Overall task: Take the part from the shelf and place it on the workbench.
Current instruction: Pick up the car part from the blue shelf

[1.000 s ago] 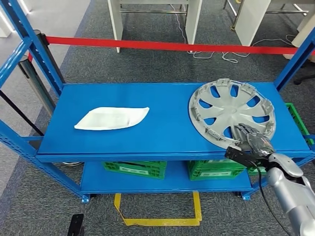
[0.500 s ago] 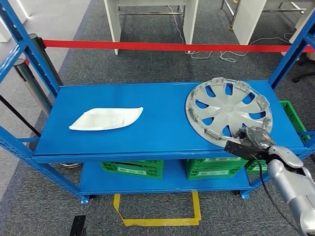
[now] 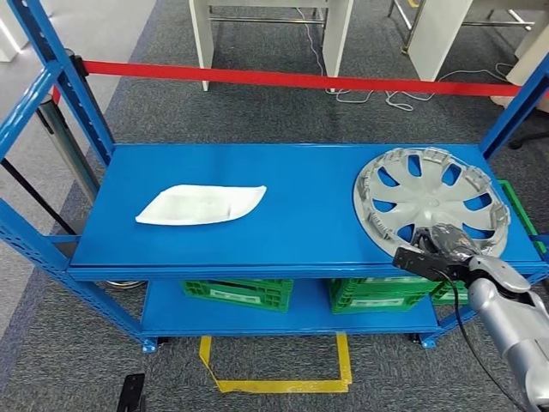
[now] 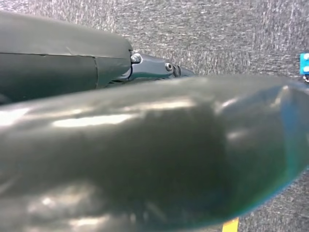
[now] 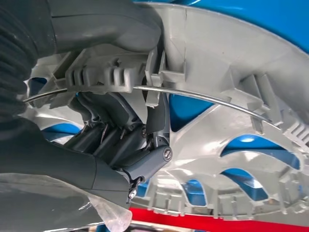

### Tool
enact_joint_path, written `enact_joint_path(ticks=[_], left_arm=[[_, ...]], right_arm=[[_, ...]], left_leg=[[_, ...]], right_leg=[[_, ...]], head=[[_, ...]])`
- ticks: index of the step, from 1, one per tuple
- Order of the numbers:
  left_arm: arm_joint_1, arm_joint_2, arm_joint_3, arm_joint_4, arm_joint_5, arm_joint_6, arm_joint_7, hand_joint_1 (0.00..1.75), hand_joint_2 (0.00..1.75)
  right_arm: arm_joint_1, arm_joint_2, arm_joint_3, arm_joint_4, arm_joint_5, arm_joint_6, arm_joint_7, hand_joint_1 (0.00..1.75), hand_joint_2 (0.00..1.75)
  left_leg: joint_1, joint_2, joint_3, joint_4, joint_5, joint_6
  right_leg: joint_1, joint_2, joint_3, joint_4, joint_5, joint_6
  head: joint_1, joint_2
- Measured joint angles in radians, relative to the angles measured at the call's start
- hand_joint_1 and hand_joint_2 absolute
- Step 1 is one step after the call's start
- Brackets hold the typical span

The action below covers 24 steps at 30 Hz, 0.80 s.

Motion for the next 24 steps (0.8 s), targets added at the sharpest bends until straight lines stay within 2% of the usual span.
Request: enact_joint_path(ticks=[1,2,5,6,8,10,11,12,13,14,16,17,20,21,22,24], left_arm=[[-0.001,-0.001,0.000,0.000,0.000,0.000,0.000,0.00,0.00],[-0.002,-0.002,0.000,0.000,0.000,0.000,0.000,0.00,0.00],[-0.003,-0.003,0.000,0.000,0.000,-0.004,0.000,0.00,0.00],[-0.004,-0.003,0.000,0.000,0.000,-0.006,-0.002,0.00,0.00],[-0.003,-0.003,0.000,0.000,0.000,-0.008,-0.007,0.00,0.00],[-0.001,-0.003,0.000,0.000,0.000,-0.009,-0.012,0.00,0.00],[0.001,-0.003,0.000,0.000,0.000,-0.010,-0.013,0.00,0.00],[0.003,-0.003,0.000,0.000,0.000,-0.009,-0.013,0.00,0.00],[0.004,-0.003,0.000,0.000,0.000,-0.009,-0.013,0.00,0.00],[0.004,-0.003,0.000,0.000,0.000,-0.009,-0.013,0.00,0.00],[0.003,-0.003,0.000,0.000,0.000,-0.009,-0.013,0.00,0.00],[0.002,-0.003,0.000,0.000,0.000,-0.009,-0.013,0.00,0.00],[0.003,-0.004,0.000,0.000,0.000,-0.008,-0.013,0.00,0.00],[0.004,-0.004,0.000,0.000,0.000,-0.006,-0.014,0.00,0.00],[0.003,-0.005,0.000,0.000,0.001,-0.004,-0.014,0.00,0.00],[0.002,-0.005,0.000,0.000,0.002,0.001,-0.016,0.00,0.00]], right_arm=[[-0.004,-0.001,0.006,0.000,-0.008,-0.002,-0.007,1.75,1.75],[-0.006,-0.002,0.011,0.000,-0.016,-0.005,-0.014,1.75,1.75],[-0.009,-0.002,0.026,-0.002,-0.044,-0.020,-0.034,1.75,1.75],[-0.008,-0.002,0.029,-0.005,-0.056,-0.030,-0.041,1.75,1.75],[0.002,-0.002,0.034,-0.021,-0.078,-0.057,-0.050,1.75,1.75],[0.023,-0.002,0.036,-0.048,-0.099,-0.091,-0.054,1.75,1.75],[0.037,-0.002,0.036,-0.066,-0.108,-0.106,-0.054,1.75,1.75],[0.052,-0.002,0.036,-0.086,-0.117,-0.119,-0.055,1.75,1.75],[0.068,-0.002,0.035,-0.110,-0.125,-0.131,-0.057,1.75,1.75],[0.083,-0.002,0.033,-0.133,-0.132,-0.142,-0.060,1.75,1.75],[0.105,-0.002,0.027,-0.178,-0.141,-0.160,-0.065,1.75,1.75],[0.111,-0.003,0.023,-0.195,-0.144,-0.166,-0.067,1.75,1.75],[0.131,-0.009,0.014,-0.241,-0.144,-0.192,-0.069,1.75,1.75],[0.139,-0.013,0.009,-0.260,-0.142,-0.211,-0.070,1.75,1.75],[0.146,-0.017,0.001,-0.283,-0.139,-0.231,-0.069,1.75,1.75],[0.157,-0.027,-0.016,-0.331,-0.131,-0.258,-0.063,1.75,1.75]], left_leg=[[-0.001,0.000,-0.001,0.001,-0.001,-0.004],[-0.002,0.000,-0.002,0.001,-0.001,-0.008],[-0.001,-0.001,-0.001,0.001,-0.002,-0.025],[0.000,-0.001,-0.006,0.015,-0.014,-0.030],[0.001,-0.001,-0.043,0.102,-0.068,-0.039],[0.003,0.000,-0.101,0.230,-0.127,-0.044],[0.003,0.000,-0.118,0.268,-0.135,-0.046],[0.004,0.000,-0.120,0.270,-0.123,-0.047],[0.004,0.000,-0.104,0.233,-0.093,-0.047],[0.005,0.000,-0.076,0.170,-0.054,-0.046],[0.003,-0.001,-0.026,0.053,-0.006,-0.040],[0.002,-0.002,-0.016,0.024,-0.001,-0.035],[0.001,-0.003,-0.018,0.013,-0.004,-0.019],[0.002,-0.004,-0.017,0.011,-0.003,-0.012],[0.004,-0.004,-0.017,0.009,-0.001,-0.006],[0.004,-0.003,-0.018,0.008,-0.001,0.002]], right_leg=[[0.002,0.000,0.027,-0.051,0.014,-0.004],[0.004,0.000,0.041,-0.076,0.017,-0.008],[0.005,-0.001,0.048,-0.087,0.019,-0.019],[0.002,-0.002,0.051,-0.091,0.021,-0.025],[-0.002,-0.006,0.054,-0.096,0.023,-0.033],[-0.002,-0.007,0.053,-0.095,0.023,-0.036],[-0.002,-0.007,0.053,-0.095,0.022,-0.036],[-0.002,-0.006,0.053,-0.094,0.022,-0.035],[-0.003,-0.005,0.053,-0.092,0.020,-0.034],[-0.003,-0.003,0.053,-0.089,0.018,-0.031],[0.000,-0.001,0.048,-0.080,0.013,-0.023],[0.001,0.000,0.043,-0.075,0.011,-0.019],[-0.001,0.000,0.032,-0.072,0.009,-0.005],[-0.002,0.000,0.025,-0.062,0.001,-0.001],[-0.003,0.000,0.010,-0.034,-0.017,0.004],[-0.005,0.000,-0.048,0.081,-0.074,0.010]], head=[[-0.001,0.000],[-0.001,0.000],[-0.001,0.000],[-0.002,0.000],[-0.005,0.000],[-0.005,0.000],[-0.005,0.000],[-0.005,0.000],[-0.005,0.000],[-0.005,0.000],[-0.006,0.000],[-0.005,0.000],[-0.006,0.000],[-0.005,0.000],[-0.003,0.000],[-0.001,0.000]])
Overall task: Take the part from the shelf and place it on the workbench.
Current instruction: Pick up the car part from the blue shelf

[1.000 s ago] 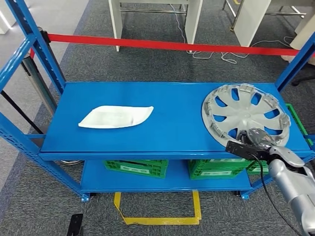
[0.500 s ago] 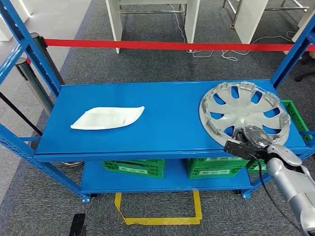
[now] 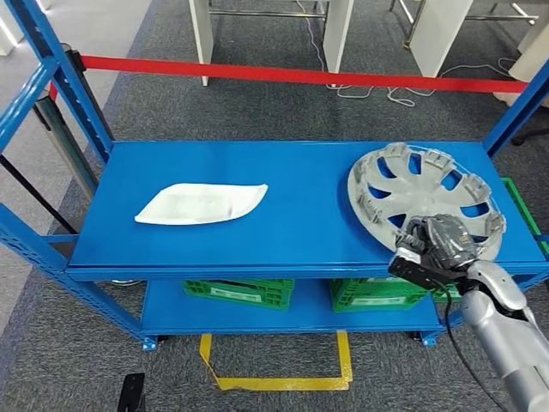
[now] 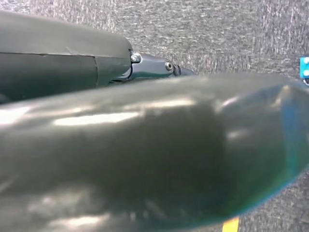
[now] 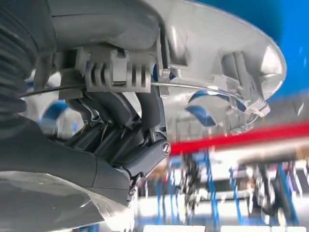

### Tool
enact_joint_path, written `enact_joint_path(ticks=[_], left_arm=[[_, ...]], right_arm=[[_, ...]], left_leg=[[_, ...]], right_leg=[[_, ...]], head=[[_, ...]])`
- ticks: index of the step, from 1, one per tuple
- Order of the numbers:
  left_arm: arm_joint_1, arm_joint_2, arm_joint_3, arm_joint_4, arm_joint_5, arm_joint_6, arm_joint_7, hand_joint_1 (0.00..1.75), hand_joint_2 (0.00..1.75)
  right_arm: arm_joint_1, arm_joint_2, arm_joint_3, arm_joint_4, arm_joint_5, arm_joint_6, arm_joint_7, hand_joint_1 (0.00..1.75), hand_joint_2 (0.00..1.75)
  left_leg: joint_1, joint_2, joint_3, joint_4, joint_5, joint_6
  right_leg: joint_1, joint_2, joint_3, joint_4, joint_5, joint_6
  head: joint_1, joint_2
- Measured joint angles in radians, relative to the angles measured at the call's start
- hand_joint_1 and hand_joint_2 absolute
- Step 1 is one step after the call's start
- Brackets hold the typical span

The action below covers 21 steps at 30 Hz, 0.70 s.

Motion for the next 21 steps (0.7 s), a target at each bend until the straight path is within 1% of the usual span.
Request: enact_joint_path(ticks=[1,2,3,4,5,6,7,8,9,11,12,13,14,15,16,17,18,19,20,21], left_arm=[[0.000,0.000,0.000,0.000,0.001,0.002,0.000,0.00,0.00],[0.001,0.000,0.000,0.000,0.001,0.003,-0.001,0.00,0.00],[0.001,-0.001,0.000,0.000,0.002,0.003,-0.001,0.00,0.00],[0.001,-0.001,0.000,0.000,0.002,0.003,-0.001,0.00,0.00],[0.001,-0.002,0.000,0.000,0.002,0.003,-0.001,0.00,0.00],[0.001,-0.003,0.000,0.000,0.002,0.003,-0.001,0.00,0.00],[0.000,-0.004,0.000,0.000,0.002,0.003,-0.001,0.00,0.00],[-0.001,-0.004,0.000,0.000,0.002,0.003,-0.001,0.00,0.00],[-0.001,-0.005,0.000,0.000,0.002,0.003,-0.002,0.00,0.00],[-0.001,-0.005,0.000,0.000,0.002,0.003,-0.002,0.00,0.00],[-0.001,-0.005,0.000,0.000,0.002,0.004,-0.002,0.00,0.00],[-0.002,-0.006,0.000,0.000,0.002,0.007,-0.005,0.00,0.00],[-0.002,-0.006,0.000,0.000,0.004,0.012,-0.009,0.00,0.00],[-0.003,-0.006,0.000,0.000,0.005,0.017,-0.013,0.00,0.00],[-0.002,-0.006,0.000,0.000,0.007,0.022,-0.018,0.00,0.00],[-0.001,-0.006,0.000,0.000,0.008,0.026,-0.021,0.00,0.00],[0.000,-0.007,0.000,0.000,0.008,0.028,-0.023,0.00,0.00],[0.000,-0.007,0.000,0.000,0.008,0.029,-0.024,0.00,0.00],[0.000,-0.007,0.000,0.000,0.008,0.029,-0.026,0.00,0.00],[0.000,-0.007,0.000,0.000,0.008,0.029,-0.028,0.00,0.00]], right_arm=[[0.005,-0.004,-0.008,-0.022,0.003,-0.005,0.004,1.75,1.75],[0.012,-0.007,-0.015,-0.040,0.006,-0.007,0.007,1.75,1.75],[0.017,-0.010,-0.020,-0.055,0.007,-0.007,0.008,1.75,1.75],[0.022,-0.013,-0.024,-0.068,0.008,-0.007,0.009,1.75,1.75],[0.026,-0.015,-0.027,-0.079,0.009,-0.007,0.009,1.75,1.75],[0.027,-0.018,-0.031,-0.089,0.009,-0.007,0.009,1.75,1.75],[0.028,-0.020,-0.034,-0.097,0.009,-0.007,0.009,1.75,1.75],[0.028,-0.021,-0.037,-0.103,0.009,-0.007,0.010,1.75,1.75],[0.030,-0.021,-0.039,-0.108,0.009,-0.007,0.010,1.75,1.75],[0.035,-0.022,-0.041,-0.116,0.010,-0.009,0.010,1.75,1.75],[0.037,-0.022,-0.042,-0.120,0.011,-0.010,0.010,1.75,1.75],[0.038,-0.023,-0.044,-0.125,0.012,-0.013,0.010,1.75,1.75],[0.040,-0.023,-0.047,-0.133,0.013,-0.018,0.010,1.75,1.75],[0.043,-0.024,-0.052,-0.144,0.015,-0.025,0.010,1.75,1.75],[0.048,-0.026,-0.057,-0.158,0.015,-0.031,0.010,1.75,1.75],[0.054,-0.028,-0.063,-0.176,0.016,-0.035,0.010,1.75,1.75],[0.060,-0.031,-0.068,-0.196,0.017,-0.036,0.010,1.75,1.75],[0.066,-0.035,-0.074,-0.219,0.018,-0.037,0.011,1.75,1.75],[0.071,-0.038,-0.079,-0.242,0.020,-0.036,0.011,1.75,1.75],[0.074,-0.041,-0.083,-0.262,0.024,-0.035,0.012,1.75,1.75]], left_leg=[[0.000,0.000,0.000,0.000,0.000,0.002],[-0.001,0.000,0.000,0.000,-0.001,0.002],[-0.001,0.000,0.001,0.001,-0.002,0.003],[-0.001,0.000,0.003,0.001,-0.003,0.003],[-0.001,0.000,0.005,0.001,-0.005,0.001],[-0.001,-0.001,0.008,0.001,-0.008,-0.002],[-0.003,-0.001,0.008,0.002,-0.010,-0.005],[-0.006,-0.002,0.007,0.003,-0.011,-0.011],[-0.008,-0.002,0.006,0.004,-0.012,-0.015],[-0.008,-0.002,0.005,0.003,-0.012,-0.025],[-0.008,-0.002,0.006,0.007,-0.018,-0.030],[-0.007,-0.002,-0.001,0.025,-0.033,-0.035],[-0.007,-0.002,-0.017,0.065,-0.059,-0.040],[-0.006,-0.001,-0.043,0.122,-0.090,-0.043],[-0.006,-0.001,-0.076,0.194,-0.121,-0.045],[-0.006,-0.001,-0.105,0.253,-0.141,-0.045],[-0.007,-0.001,-0.121,0.285,-0.142,-0.043],[-0.008,-0.001,-0.122,0.281,-0.124,-0.039],[-0.009,-0.001,-0.104,0.236,-0.089,-0.033],[-0.012,-0.001,-0.077,0.168,-0.047,-0.024]], right_leg=[[0.000,0.000,-0.035,0.070,-0.025,0.002],[0.000,0.000,-0.062,0.120,-0.036,0.004],[-0.001,0.000,-0.074,0.136,-0.029,0.005],[-0.001,0.000,-0.067,0.112,-0.003,0.004],[-0.002,-0.001,-0.043,0.056,0.034,0.003],[-0.003,-0.001,-0.010,-0.015,0.066,0.002],[-0.003,-0.001,0.023,-0.078,0.087,0.001],[-0.002,-0.001,0.044,-0.119,0.096,-0.002],[0.000,0.000,0.056,-0.139,0.094,-0.006],[0.000,0.002,0.058,-0.141,0.091,-0.018],[-0.001,0.002,0.060,-0.142,0.091,-0.024],[-0.002,0.001,0.062,-0.143,0.091,-0.030],[-0.004,0.000,0.064,-0.145,0.091,-0.035],[-0.003,0.000,0.065,-0.145,0.090,-0.039],[-0.002,-0.001,0.065,-0.144,0.088,-0.042],[0.000,-0.001,0.066,-0.144,0.088,-0.043],[0.002,0.000,0.067,-0.144,0.087,-0.044],[0.005,0.001,0.068,-0.144,0.086,-0.046],[0.007,0.002,0.071,-0.144,0.084,-0.047],[0.009,0.003,0.074,-0.144,0.083,-0.047]], head=[[0.001,0.000],[0.000,0.000],[0.001,0.000],[0.001,0.000],[0.001,0.000],[0.001,0.000],[0.001,0.000],[0.001,0.000],[0.000,0.000],[-0.001,0.000],[-0.002,0.000],[-0.004,0.000],[-0.006,0.000],[-0.008,0.000],[-0.010,0.000],[-0.010,0.000],[-0.009,0.000],[-0.010,0.000],[-0.010,0.000],[-0.009,0.000]])
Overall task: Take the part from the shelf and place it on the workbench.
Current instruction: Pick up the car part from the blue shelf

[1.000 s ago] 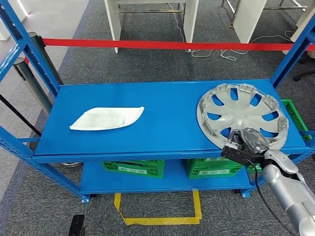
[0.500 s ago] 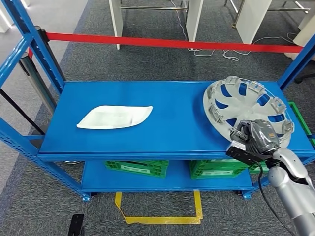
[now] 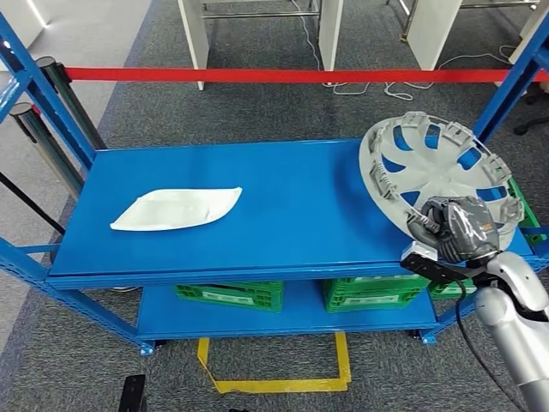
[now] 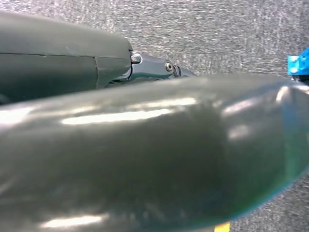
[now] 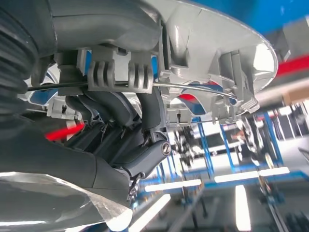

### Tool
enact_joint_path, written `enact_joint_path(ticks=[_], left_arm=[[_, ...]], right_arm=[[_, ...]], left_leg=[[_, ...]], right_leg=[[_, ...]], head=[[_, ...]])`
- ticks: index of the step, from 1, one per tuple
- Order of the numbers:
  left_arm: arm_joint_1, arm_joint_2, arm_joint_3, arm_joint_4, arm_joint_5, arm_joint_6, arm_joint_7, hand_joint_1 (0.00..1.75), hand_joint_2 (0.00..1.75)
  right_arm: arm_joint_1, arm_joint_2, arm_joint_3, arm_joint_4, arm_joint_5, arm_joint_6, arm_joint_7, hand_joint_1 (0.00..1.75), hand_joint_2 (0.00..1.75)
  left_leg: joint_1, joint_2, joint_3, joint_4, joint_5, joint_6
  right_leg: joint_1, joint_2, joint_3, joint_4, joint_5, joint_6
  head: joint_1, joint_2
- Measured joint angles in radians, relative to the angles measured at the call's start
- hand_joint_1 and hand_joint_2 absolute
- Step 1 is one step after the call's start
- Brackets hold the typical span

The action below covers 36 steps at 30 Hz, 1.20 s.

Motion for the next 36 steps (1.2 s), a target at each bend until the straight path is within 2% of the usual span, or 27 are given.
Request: enact_joint_path(ticks=[1,2,3,6,7,8,9,11,12,13,14,15,16,17,18,20,22,24,26,27,28,29,31,32,33,34,36], left_arm=[[-0.001,0.000,0.000,0.000,0.000,0.000,-0.002,0.00,0.00],[-0.002,0.000,0.000,0.000,0.000,0.000,-0.003,0.00,0.00],[-0.002,0.000,0.000,0.000,0.000,0.001,-0.004,0.00,0.00],[-0.003,-0.003,0.000,0.000,0.000,0.008,-0.004,0.00,0.00],[-0.004,-0.005,0.000,0.000,0.000,0.012,-0.004,0.00,0.00],[-0.006,-0.006,0.000,0.000,0.001,0.014,-0.004,0.00,0.00],[-0.007,-0.007,0.000,0.000,0.001,0.016,-0.004,0.00,0.00],[-0.009,-0.010,0.000,0.000,0.002,0.017,-0.004,0.00,0.00],[-0.008,-0.011,0.000,0.000,0.002,0.017,-0.004,0.00,0.00],[-0.009,-0.012,0.001,0.000,0.002,0.018,-0.004,0.00,0.00],[-0.009,-0.013,0.001,0.000,0.003,0.018,-0.004,0.00,0.00],[-0.009,-0.014,0.001,0.000,0.003,0.018,-0.004,0.00,0.00],[-0.010,-0.014,0.001,0.000,0.004,0.019,-0.004,0.00,0.00],[-0.010,-0.015,0.001,0.000,0.004,0.019,-0.004,0.00,0.00],[-0.010,-0.015,0.001,0.000,0.006,0.019,-0.005,0.00,0.00],[-0.025,-0.009,0.001,-0.003,0.029,0.010,0.020,0.00,0.87],[-0.074,0.005,0.002,-0.019,0.069,-0.009,0.091,0.00,1.75],[-0.139,0.018,-0.005,-0.048,0.109,-0.022,0.152,0.00,1.75],[-0.178,0.028,-0.025,-0.072,0.148,-0.026,0.168,0.00,1.75],[-0.185,0.032,-0.039,-0.080,0.168,-0.022,0.167,0.00,1.75],[-0.185,0.036,-0.052,-0.086,0.186,-0.010,0.162,0.00,1.75],[-0.183,0.039,-0.064,-0.091,0.204,0.006,0.155,0.00,1.75],[-0.178,0.041,-0.087,-0.098,0.239,0.048,0.141,0.00,1.75],[-0.177,0.042,-0.098,-0.101,0.254,0.064,0.138,0.00,1.75],[-0.177,0.042,-0.111,-0.104,0.267,0.077,0.137,0.00,1.75],[-0.177,0.042,-0.126,-0.106,0.279,0.088,0.138,0.00,1.75],[-0.174,0.042,-0.154,-0.108,0.298,0.105,0.143,0.00,1.75]], right_arm=[[0.002,-0.002,-0.004,-0.018,0.005,0.000,0.000,1.75,1.75],[0.004,-0.004,-0.006,-0.034,0.012,0.001,0.001,1.75,1.75],[0.005,-0.005,-0.007,-0.047,0.021,0.000,0.003,1.75,1.75],[0.006,-0.014,-0.005,-0.080,0.062,-0.003,0.009,1.75,1.75],[0.004,-0.018,-0.004,-0.091,0.076,-0.004,0.011,1.75,1.75],[0.001,-0.022,-0.001,-0.100,0.088,-0.004,0.014,1.75,1.75],[-0.002,-0.025,0.003,-0.108,0.097,-0.004,0.016,1.75,1.75],[-0.009,-0.027,0.013,-0.123,0.112,-0.006,0.017,1.75,1.75],[-0.010,-0.028,0.019,-0.131,0.118,-0.006,0.017,1.75,1.75],[-0.012,-0.028,0.024,-0.139,0.121,-0.007,0.017,1.75,1.75],[-0.014,-0.029,0.028,-0.147,0.124,-0.007,0.017,1.75,1.75],[-0.017,-0.031,0.032,-0.153,0.124,-0.007,0.017,1.75,1.75],[-0.020,-0.032,0.036,-0.159,0.125,-0.007,0.017,1.75,1.75],[-0.023,-0.034,0.039,-0.163,0.126,-0.007,0.017,1.75,1.75],[-0.026,-0.035,0.043,-0.167,0.127,-0.007,0.014,1.75,1.75],[-0.046,-0.025,0.058,-0.165,0.140,-0.004,0.002,1.75,1.75],[-0.106,0.012,0.094,-0.136,0.162,0.003,-0.006,1.75,1.75],[-0.179,0.060,0.147,-0.100,0.169,0.007,0.000,1.75,1.75],[-0.225,0.096,0.202,-0.083,0.159,0.009,0.006,1.75,1.75],[-0.240,0.107,0.226,-0.080,0.151,0.011,0.009,1.75,1.75],[-0.252,0.115,0.248,-0.079,0.145,0.012,0.010,1.75,1.75],[-0.262,0.120,0.266,-0.078,0.138,0.014,0.012,1.75,1.75],[-0.284,0.129,0.295,-0.078,0.125,0.017,0.017,1.75,1.75],[-0.295,0.132,0.308,-0.078,0.120,0.019,0.019,1.75,1.75],[-0.303,0.135,0.319,-0.078,0.114,0.020,0.021,1.75,1.75],[-0.308,0.139,0.328,-0.078,0.110,0.020,0.023,1.75,1.75],[-0.312,0.144,0.343,-0.078,0.106,0.016,0.024,1.75,1.75]], left_leg=[[-0.003,0.000,0.028,-0.065,0.031,0.010],[-0.007,0.001,0.050,-0.118,0.049,0.017],[-0.009,0.001,0.061,-0.148,0.053,0.022],[-0.010,0.002,0.068,-0.168,0.050,0.025],[-0.007,0.002,0.070,-0.174,0.053,0.028],[-0.004,0.002,0.072,-0.179,0.056,0.031],[-0.002,0.002,0.074,-0.182,0.058,0.034],[-0.001,0.002,0.074,-0.182,0.057,0.035],[-0.001,0.002,0.075,-0.181,0.056,0.035],[0.001,0.002,0.076,-0.181,0.055,0.033],[0.003,0.002,0.077,-0.179,0.053,0.030],[0.006,0.001,0.079,-0.177,0.050,0.026],[0.006,0.000,0.080,-0.174,0.047,0.021],[0.006,-0.001,0.078,-0.170,0.044,0.015],[0.004,-0.002,0.075,-0.166,0.043,0.009],[0.003,-0.002,0.068,-0.163,0.045,-0.001],[0.005,0.000,0.061,-0.153,0.037,-0.013],[0.007,0.002,0.029,-0.083,-0.005,-0.022],[0.006,0.002,-0.026,0.047,-0.062,-0.026],[0.005,0.002,-0.049,0.099,-0.075,-0.026],[0.005,0.002,-0.058,0.118,-0.070,-0.025],[0.004,0.002,-0.053,0.101,-0.046,-0.021],[0.001,0.001,-0.006,-0.020,0.032,-0.009],[-0.001,0.001,0.017,-0.081,0.060,-0.003],[-0.004,0.001,0.035,-0.127,0.074,0.002],[-0.006,0.001,0.042,-0.148,0.075,0.004],[-0.005,0.001,0.046,-0.161,0.072,0.008]], right_leg=[[0.003,0.001,0.002,0.001,-0.002,0.001],[0.005,0.002,0.001,0.001,-0.003,0.002],[0.005,0.002,-0.001,0.002,-0.003,0.005],[0.002,0.002,-0.008,0.003,-0.004,0.020],[0.001,0.001,-0.014,0.013,-0.014,0.026],[0.000,0.001,-0.029,0.042,-0.033,0.032],[-0.003,0.001,-0.054,0.093,-0.061,0.037],[-0.008,0.000,-0.117,0.224,-0.115,0.047],[-0.011,0.000,-0.139,0.266,-0.123,0.052],[-0.014,-0.001,-0.142,0.270,-0.111,0.055],[-0.017,-0.001,-0.126,0.234,-0.082,0.059],[-0.021,-0.003,-0.095,0.169,-0.044,0.062],[-0.022,-0.004,-0.060,0.104,-0.017,0.065],[-0.023,-0.004,-0.031,0.050,-0.003,0.063],[-0.022,-0.003,-0.014,0.020,0.000,0.059],[-0.018,-0.001,-0.011,0.010,-0.006,0.044],[-0.020,0.001,-0.017,0.012,0.000,0.027],[-0.021,0.002,-0.019,0.009,0.005,0.011],[-0.017,0.001,-0.017,0.009,0.004,0.004],[-0.015,0.002,-0.014,0.009,0.003,0.002],[-0.013,0.003,-0.012,0.009,0.002,0.000],[-0.010,0.003,-0.009,0.009,0.001,-0.001],[-0.005,0.004,-0.004,0.009,-0.002,-0.002],[-0.002,0.003,-0.004,0.010,-0.002,-0.001],[0.000,0.003,-0.007,0.010,-0.002,0.001],[0.002,0.002,-0.010,0.011,-0.001,0.004],[0.003,0.001,-0.014,0.010,0.004,0.012]], head=[[0.001,0.000],[0.001,0.000],[0.002,0.000],[0.002,0.000],[0.003,0.000],[0.005,0.000],[0.007,0.000],[0.009,0.000],[0.008,0.000],[0.008,0.000],[0.008,0.000],[0.008,0.000],[0.010,0.000],[0.012,0.000],[0.012,0.000],[0.012,0.000],[0.009,0.000],[0.007,0.000],[0.005,0.000],[0.004,0.000],[0.003,0.000],[0.002,0.000],[0.002,0.000],[0.003,0.000],[0.002,0.000],[0.003,0.000],[0.002,0.000]])
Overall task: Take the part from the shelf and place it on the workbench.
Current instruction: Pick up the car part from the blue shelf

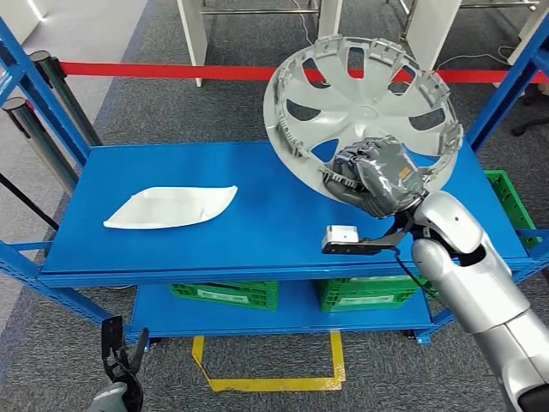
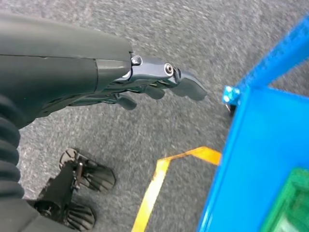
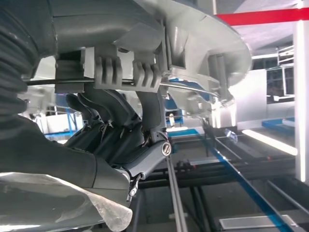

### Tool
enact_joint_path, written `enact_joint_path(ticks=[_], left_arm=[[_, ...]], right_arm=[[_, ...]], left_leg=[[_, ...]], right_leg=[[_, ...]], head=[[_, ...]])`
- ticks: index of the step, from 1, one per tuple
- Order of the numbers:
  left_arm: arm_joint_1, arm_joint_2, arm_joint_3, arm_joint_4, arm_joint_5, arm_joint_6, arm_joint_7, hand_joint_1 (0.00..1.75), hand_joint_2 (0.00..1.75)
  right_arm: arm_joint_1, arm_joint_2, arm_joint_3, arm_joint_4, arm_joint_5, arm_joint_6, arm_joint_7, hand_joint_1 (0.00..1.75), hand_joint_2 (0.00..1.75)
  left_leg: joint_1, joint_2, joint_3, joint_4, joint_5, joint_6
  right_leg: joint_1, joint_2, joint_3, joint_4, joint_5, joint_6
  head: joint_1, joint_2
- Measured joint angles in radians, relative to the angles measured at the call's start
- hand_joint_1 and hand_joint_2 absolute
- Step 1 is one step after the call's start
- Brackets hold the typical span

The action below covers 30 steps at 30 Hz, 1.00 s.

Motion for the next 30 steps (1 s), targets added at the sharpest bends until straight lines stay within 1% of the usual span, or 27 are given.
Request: enact_joint_path(ticks=[1,2,3,5,6,7,8,9,10,11,12,13,14,16,17,18,19,21,22,23,24,25,26,27,28,29,30], left_arm=[[0.002,0.000,-0.014,-0.001,0.010,0.004,0.003,0.00,1.75],[0.003,0.000,-0.026,-0.002,0.020,0.004,0.006,0.00,1.75],[0.003,0.000,-0.038,-0.003,0.032,0.001,0.009,0.00,1.75],[0.004,0.001,-0.064,-0.006,0.058,-0.007,0.017,0.00,1.75],[0.005,0.001,-0.077,-0.006,0.069,-0.010,0.021,0.00,1.75],[0.007,0.002,-0.090,-0.006,0.079,-0.012,0.026,0.00,1.75],[0.008,0.002,-0.101,-0.006,0.084,-0.012,0.029,0.00,1.75],[0.009,0.002,-0.111,-0.006,0.088,-0.013,0.030,0.00,1.75],[0.009,0.003,-0.119,-0.006,0.089,-0.013,0.030,0.00,1.75],[0.008,0.003,-0.125,-0.006,0.090,-0.013,0.030,0.00,1.75],[0.008,0.004,-0.130,-0.007,0.090,-0.013,0.030,0.00,1.75],[0.008,0.005,-0.135,-0.007,0.090,-0.013,0.030,0.00,1.75],[0.009,0.005,-0.138,-0.007,0.090,-0.013,0.030,0.00,1.75],[0.012,0.007,-0.144,-0.008,0.090,-0.013,0.030,0.00,1.75],[0.013,0.008,-0.145,-0.008,0.091,-0.013,0.030,0.00,1.75],[0.014,0.010,-0.147,-0.008,0.091,-0.013,0.030,0.00,1.75],[0.015,0.011,-0.148,-0.008,0.091,-0.013,0.030,0.00,1.75],[0.015,0.011,-0.151,-0.008,0.095,-0.013,0.033,0.00,1.75],[0.016,0.011,-0.154,-0.008,0.097,-0.013,0.035,0.00,1.75],[0.016,0.012,-0.157,-0.008,0.100,-0.013,0.037,0.00,1.75],[0.016,0.014,-0.160,-0.008,0.102,-0.013,0.038,0.00,1.75],[0.015,0.015,-0.163,-0.008,0.102,-0.013,0.039,0.00,1.75],[0.014,0.016,-0.166,-0.008,0.103,-0.013,0.039,0.00,1.75],[0.013,0.017,-0.169,-0.009,0.105,-0.015,0.039,0.00,1.75],[0.012,0.017,-0.171,-0.009,0.108,-0.019,0.041,0.00,1.75],[0.012,0.018,-0.172,-0.009,0.112,-0.022,0.043,0.00,1.75],[0.014,0.018,-0.173,-0.009,0.119,-0.026,0.045,0.00,1.75]], right_arm=[[-0.001,0.002,0.006,0.000,-0.001,-0.006,-0.001,1.75,1.75],[-0.002,0.004,0.011,0.000,-0.003,-0.018,-0.003,1.75,1.75],[-0.003,0.007,0.016,-0.001,-0.005,-0.034,-0.007,1.75,1.75],[0.004,0.014,0.023,-0.006,-0.008,-0.072,-0.017,1.75,1.75],[0.010,0.018,0.025,-0.010,-0.009,-0.087,-0.021,1.75,1.75],[0.015,0.021,0.027,-0.016,-0.008,-0.097,-0.025,1.75,1.75],[0.019,0.025,0.028,-0.021,-0.008,-0.101,-0.028,1.75,1.75],[0.020,0.028,0.029,-0.027,-0.008,-0.104,-0.029,1.75,1.75],[0.020,0.030,0.029,-0.032,-0.008,-0.104,-0.030,1.75,1.75],[0.019,0.032,0.029,-0.037,-0.008,-0.104,-0.030,1.75,1.75],[0.018,0.035,0.029,-0.041,-0.008,-0.105,-0.030,1.75,1.75],[0.018,0.037,0.029,-0.044,-0.008,-0.105,-0.030,1.75,1.75],[0.019,0.039,0.029,-0.046,-0.008,-0.105,-0.030,1.75,1.75],[0.020,0.042,0.028,-0.047,-0.008,-0.105,-0.029,1.75,1.75],[0.020,0.044,0.028,-0.047,-0.008,-0.105,-0.029,1.75,1.75],[0.019,0.046,0.027,-0.047,-0.008,-0.105,-0.028,1.75,1.75],[0.019,0.048,0.027,-0.047,-0.008,-0.105,-0.027,1.75,1.75],[0.019,0.052,0.027,-0.047,-0.007,-0.106,-0.027,1.75,1.75],[0.020,0.054,0.027,-0.047,-0.007,-0.106,-0.027,1.75,1.75],[0.020,0.055,0.028,-0.047,-0.006,-0.106,-0.027,1.75,1.75],[0.021,0.055,0.028,-0.047,-0.005,-0.106,-0.028,1.75,1.75],[0.021,0.056,0.028,-0.047,-0.004,-0.106,-0.028,1.75,1.75],[0.020,0.056,0.028,-0.048,-0.004,-0.106,-0.029,1.75,1.75],[0.020,0.057,0.027,-0.047,-0.004,-0.106,-0.028,1.75,1.75],[0.020,0.059,0.027,-0.047,-0.005,-0.106,-0.028,1.75,1.75],[0.020,0.061,0.027,-0.047,-0.005,-0.106,-0.027,1.75,1.75],[0.020,0.063,0.028,-0.047,-0.006,-0.106,-0.027,1.75,1.75]], left_leg=[[0.002,0.000,0.001,-0.004,0.004,0.003],[0.005,0.001,0.002,-0.008,0.008,0.006],[0.008,0.001,0.002,-0.012,0.012,0.009],[0.009,0.002,-0.001,-0.013,0.016,0.014],[0.009,0.002,-0.003,-0.013,0.017,0.014],[0.009,0.002,-0.005,-0.013,0.019,0.015],[0.009,0.003,-0.007,-0.012,0.021,0.014],[0.009,0.003,-0.008,-0.011,0.023,0.013],[0.009,0.002,-0.009,-0.010,0.024,0.011],[0.008,0.002,-0.011,-0.009,0.027,0.007],[0.007,0.002,-0.015,-0.007,0.030,0.002],[0.006,0.001,-0.020,-0.005,0.035,-0.004],[0.005,0.001,-0.025,-0.005,0.041,-0.011],[0.007,0.001,-0.033,-0.004,0.046,-0.023],[0.008,0.001,-0.038,0.006,0.033,-0.029],[0.009,0.001,-0.048,0.031,0.005,-0.035],[0.011,0.001,-0.063,0.078,-0.037,-0.040],[0.013,0.002,-0.095,0.206,-0.122,-0.048],[0.013,0.002,-0.102,0.254,-0.148,-0.050],[0.013,0.002,-0.092,0.268,-0.156,-0.050],[0.013,0.002,-0.064,0.244,-0.147,-0.050],[0.013,0.002,-0.019,0.183,-0.125,-0.048],[0.013,0.001,0.031,0.107,-0.109,-0.044],[0.012,0.000,0.068,0.045,-0.095,-0.040],[0.010,-0.002,0.090,0.003,-0.087,-0.034],[0.007,-0.003,0.093,-0.010,-0.085,-0.028],[0.004,-0.003,0.087,-0.008,-0.077,-0.021]], right_leg=[[0.000,-0.001,-0.004,0.003,-0.005,0.004],[0.000,-0.001,-0.011,0.017,-0.018,0.010],[-0.001,-0.002,-0.027,0.052,-0.043,0.014],[-0.005,-0.002,-0.080,0.178,-0.109,0.024],[-0.007,-0.002,-0.106,0.241,-0.133,0.028],[-0.008,-0.002,-0.119,0.276,-0.142,0.030],[-0.010,-0.002,-0.114,0.273,-0.132,0.032],[-0.011,-0.003,-0.087,0.229,-0.105,0.032],[-0.012,-0.004,-0.046,0.157,-0.073,0.031],[-0.011,-0.004,-0.005,0.087,-0.050,0.029],[-0.010,-0.004,0.025,0.033,-0.036,0.026],[-0.009,-0.004,0.040,0.004,-0.032,0.022],[-0.007,-0.003,0.040,0.000,-0.033,0.018],[-0.007,-0.002,0.030,-0.002,-0.020,0.004],[-0.009,-0.004,0.025,-0.003,-0.013,-0.005],[-0.011,-0.005,0.019,-0.005,-0.005,-0.013],[-0.012,-0.006,0.011,-0.006,0.004,-0.018],[-0.011,-0.006,-0.010,-0.006,0.019,-0.022],[-0.011,-0.005,-0.021,-0.006,0.028,-0.022],[-0.011,-0.005,-0.032,-0.005,0.037,-0.021],[-0.011,-0.005,-0.043,-0.005,0.046,-0.020],[-0.011,-0.005,-0.052,-0.005,0.055,-0.017],[-0.011,-0.005,-0.060,-0.005,0.063,-0.013],[-0.010,-0.005,-0.067,-0.004,0.071,-0.008],[-0.009,-0.006,-0.073,-0.004,0.080,-0.002],[-0.009,-0.006,-0.076,-0.005,0.088,0.003],[-0.010,-0.007,-0.078,-0.008,0.096,0.009]], head=[[0.000,0.000],[0.002,0.000],[0.004,0.000],[0.007,0.000],[0.007,0.000],[0.007,0.000],[0.007,0.000],[0.007,0.000],[0.007,0.000],[0.007,0.000],[0.007,0.000],[0.006,0.000],[0.006,0.000],[0.006,0.000],[0.005,0.000],[0.004,0.000],[0.002,0.000],[0.000,0.000],[0.000,0.000],[0.000,0.000],[0.000,0.000],[0.000,0.000],[0.000,0.000],[0.000,0.000],[0.001,0.000],[0.001,0.000],[0.001,0.000]])
